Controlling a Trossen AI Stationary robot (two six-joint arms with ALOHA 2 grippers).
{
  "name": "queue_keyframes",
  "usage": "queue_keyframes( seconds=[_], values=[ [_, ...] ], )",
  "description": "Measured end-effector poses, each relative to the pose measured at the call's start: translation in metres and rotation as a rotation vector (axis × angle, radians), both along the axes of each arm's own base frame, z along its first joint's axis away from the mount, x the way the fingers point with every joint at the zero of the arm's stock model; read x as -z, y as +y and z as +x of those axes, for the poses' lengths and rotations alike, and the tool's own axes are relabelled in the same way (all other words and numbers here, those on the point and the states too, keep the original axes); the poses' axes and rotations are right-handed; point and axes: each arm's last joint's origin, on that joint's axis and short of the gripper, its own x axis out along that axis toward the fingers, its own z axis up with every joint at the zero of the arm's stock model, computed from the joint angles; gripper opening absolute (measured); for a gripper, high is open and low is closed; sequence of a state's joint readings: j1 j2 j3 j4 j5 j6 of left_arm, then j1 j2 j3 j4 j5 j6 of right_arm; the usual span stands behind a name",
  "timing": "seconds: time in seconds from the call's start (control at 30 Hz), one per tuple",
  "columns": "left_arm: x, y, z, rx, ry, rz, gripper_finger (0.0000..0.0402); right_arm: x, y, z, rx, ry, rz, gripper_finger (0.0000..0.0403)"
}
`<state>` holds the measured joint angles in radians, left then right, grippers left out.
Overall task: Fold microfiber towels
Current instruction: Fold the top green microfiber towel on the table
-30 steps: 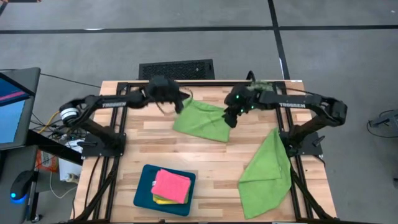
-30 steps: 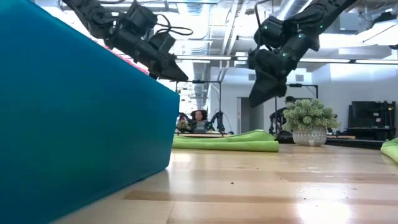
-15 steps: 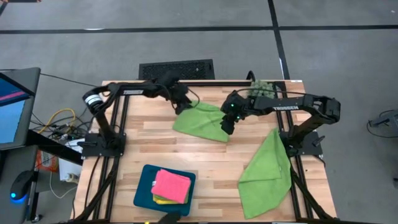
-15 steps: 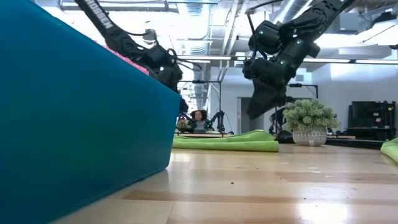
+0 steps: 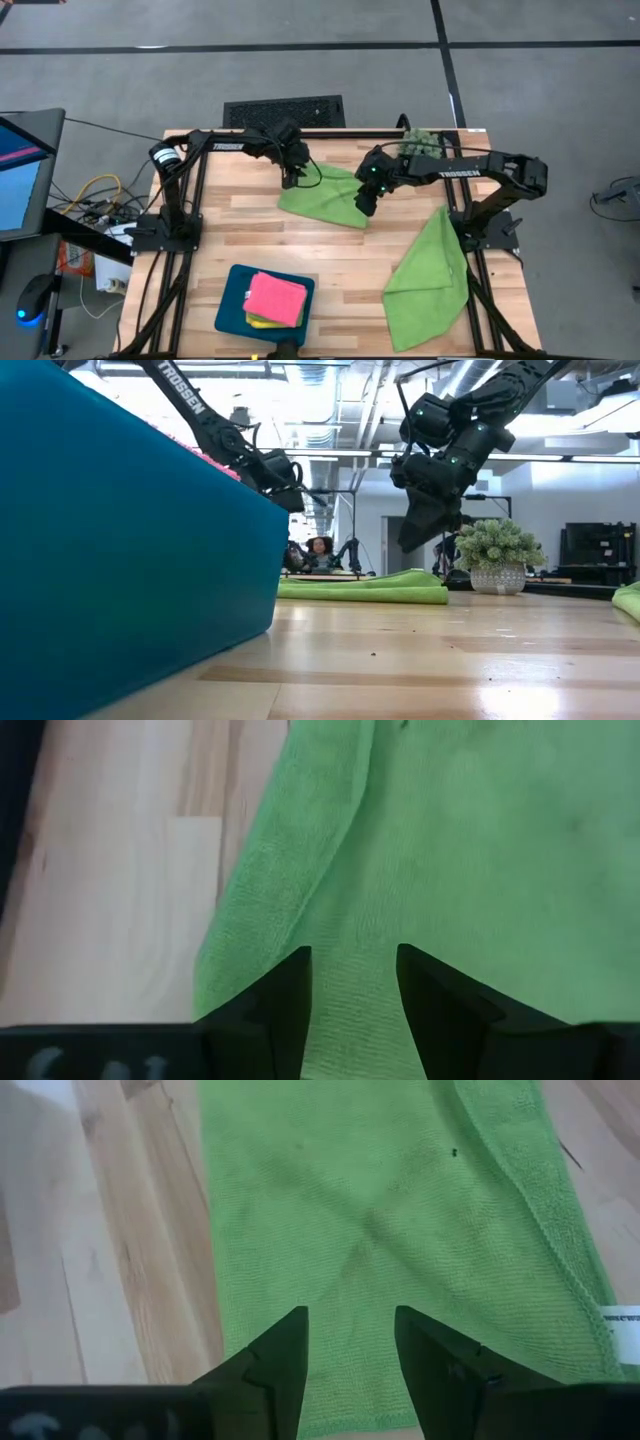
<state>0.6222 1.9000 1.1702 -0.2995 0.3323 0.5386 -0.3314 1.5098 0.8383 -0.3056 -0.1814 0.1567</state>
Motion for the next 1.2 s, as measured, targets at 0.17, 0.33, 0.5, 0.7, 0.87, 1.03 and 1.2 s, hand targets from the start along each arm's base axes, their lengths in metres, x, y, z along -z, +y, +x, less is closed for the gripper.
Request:
queue_keyframes(
  seconds=[0.17, 0.33, 0.5, 0.7, 0.87, 1.03, 1.2],
  values=[
    [-0.001, 0.003, 0.002, -0.017, 0.001, 0.074, 0.0142, 0.0, 0.001, 0.0, -0.007, -0.001, -0.002, 0.0172],
    [0.0, 0.009, -0.002, -0.079, 0.033, 0.102, 0.0142, 0.0, 0.001, 0.0, -0.004, -0.001, 0.0, 0.0171],
    [-0.01, 0.0, -0.006, -0.105, 0.13, -0.051, 0.0142, 0.0, 0.007, 0.002, -0.02, -0.004, 0.015, 0.0169],
    [-0.036, -0.018, -0.012, -0.13, 0.135, -0.225, 0.0142, 0.019, 0.044, 0.008, -0.09, -0.024, 0.023, 0.0154],
    [-0.06, -0.037, -0.022, -0.168, 0.05, -0.244, 0.0142, 0.03, 0.072, 0.01, -0.061, -0.071, -0.078, 0.0124],
    [-0.039, -0.068, -0.023, -0.129, 0.015, -0.246, 0.0122, 0.041, 0.085, 0.001, -0.011, -0.02, -0.096, 0.0088],
    [-0.013, -0.096, -0.016, -0.145, -0.036, -0.145, 0.0062, 0.058, 0.094, -0.015, 0.008, 0.035, -0.064, 0.0058]
  ],
)
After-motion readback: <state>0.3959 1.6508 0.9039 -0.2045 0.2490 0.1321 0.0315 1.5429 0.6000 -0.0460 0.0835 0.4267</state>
